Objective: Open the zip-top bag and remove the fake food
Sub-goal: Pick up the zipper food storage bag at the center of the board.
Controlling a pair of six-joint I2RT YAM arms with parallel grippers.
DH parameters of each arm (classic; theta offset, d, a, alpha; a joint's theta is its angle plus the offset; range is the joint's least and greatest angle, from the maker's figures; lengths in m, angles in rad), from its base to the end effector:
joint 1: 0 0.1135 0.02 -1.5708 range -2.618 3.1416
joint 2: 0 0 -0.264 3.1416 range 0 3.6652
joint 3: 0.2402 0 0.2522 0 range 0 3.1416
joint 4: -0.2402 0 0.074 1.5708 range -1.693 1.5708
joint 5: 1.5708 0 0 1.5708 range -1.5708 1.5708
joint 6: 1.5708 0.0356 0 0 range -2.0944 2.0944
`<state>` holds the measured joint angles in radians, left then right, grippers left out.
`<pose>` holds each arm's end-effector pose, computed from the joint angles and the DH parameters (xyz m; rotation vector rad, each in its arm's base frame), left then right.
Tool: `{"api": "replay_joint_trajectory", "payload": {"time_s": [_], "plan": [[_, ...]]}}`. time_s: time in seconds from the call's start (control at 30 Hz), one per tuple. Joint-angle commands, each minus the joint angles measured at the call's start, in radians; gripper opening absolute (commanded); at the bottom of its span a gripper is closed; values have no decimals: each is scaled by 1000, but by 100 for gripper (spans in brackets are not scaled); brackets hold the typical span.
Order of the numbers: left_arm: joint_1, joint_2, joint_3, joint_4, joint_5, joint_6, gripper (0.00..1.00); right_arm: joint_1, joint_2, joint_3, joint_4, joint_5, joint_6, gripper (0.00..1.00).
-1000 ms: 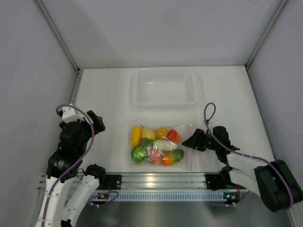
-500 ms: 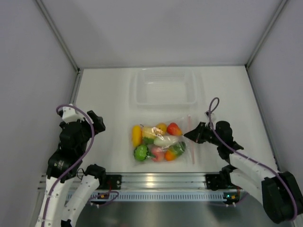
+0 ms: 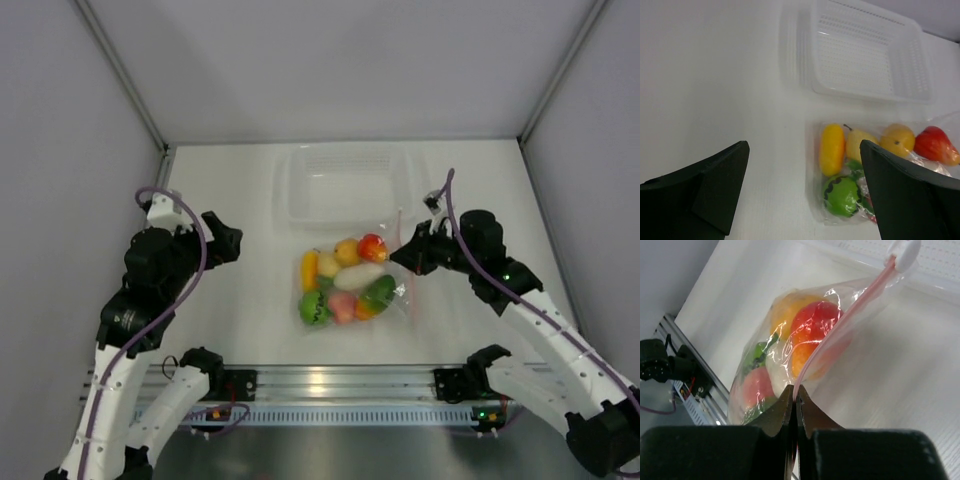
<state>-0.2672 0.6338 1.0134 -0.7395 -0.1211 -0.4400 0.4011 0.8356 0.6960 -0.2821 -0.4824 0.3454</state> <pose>0.1120 -0.0262 0.3778 -0.2488 1.9283 -0.3551 0.1686 0.0894 0.2914 -0.3824 2.0349 0.9511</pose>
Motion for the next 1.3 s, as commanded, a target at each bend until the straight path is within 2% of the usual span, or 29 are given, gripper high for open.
{"api": "replay_joint_trajectory", "payload": {"time_s": [0.0,0.07,0.23,0.5,0.57,0.6,0.67,0.73,0.8,0.83,0.93,1.27], "plan": [[-3,53,118,120,207,32,99,108,74,219,-193,94,-140,0],[-3,87,151,141,285,43,99,187,105,304,-297,200,-180,0],[-3,115,194,202,371,38,98,286,207,551,-443,298,-250,0],[-3,127,145,351,544,20,99,366,310,842,-672,347,-336,0],[-3,124,104,409,618,9,99,398,313,872,-713,355,-384,0],[-3,121,84,496,720,-5,99,412,310,878,-751,352,-400,0],[-3,112,33,610,816,-29,99,461,303,884,-782,381,-437,0],[-3,87,-65,839,908,-92,99,491,286,892,-813,410,-454,0],[-4,51,-155,952,899,-126,99,533,277,911,-838,435,-457,0],[-6,38,-198,1094,890,-140,99,547,275,919,-867,438,-463,0],[-29,14,-295,1259,906,-164,99,565,275,948,-896,444,-465,0],[-242,196,-190,1292,1132,6,98,686,215,967,-911,387,-480,0]]}}
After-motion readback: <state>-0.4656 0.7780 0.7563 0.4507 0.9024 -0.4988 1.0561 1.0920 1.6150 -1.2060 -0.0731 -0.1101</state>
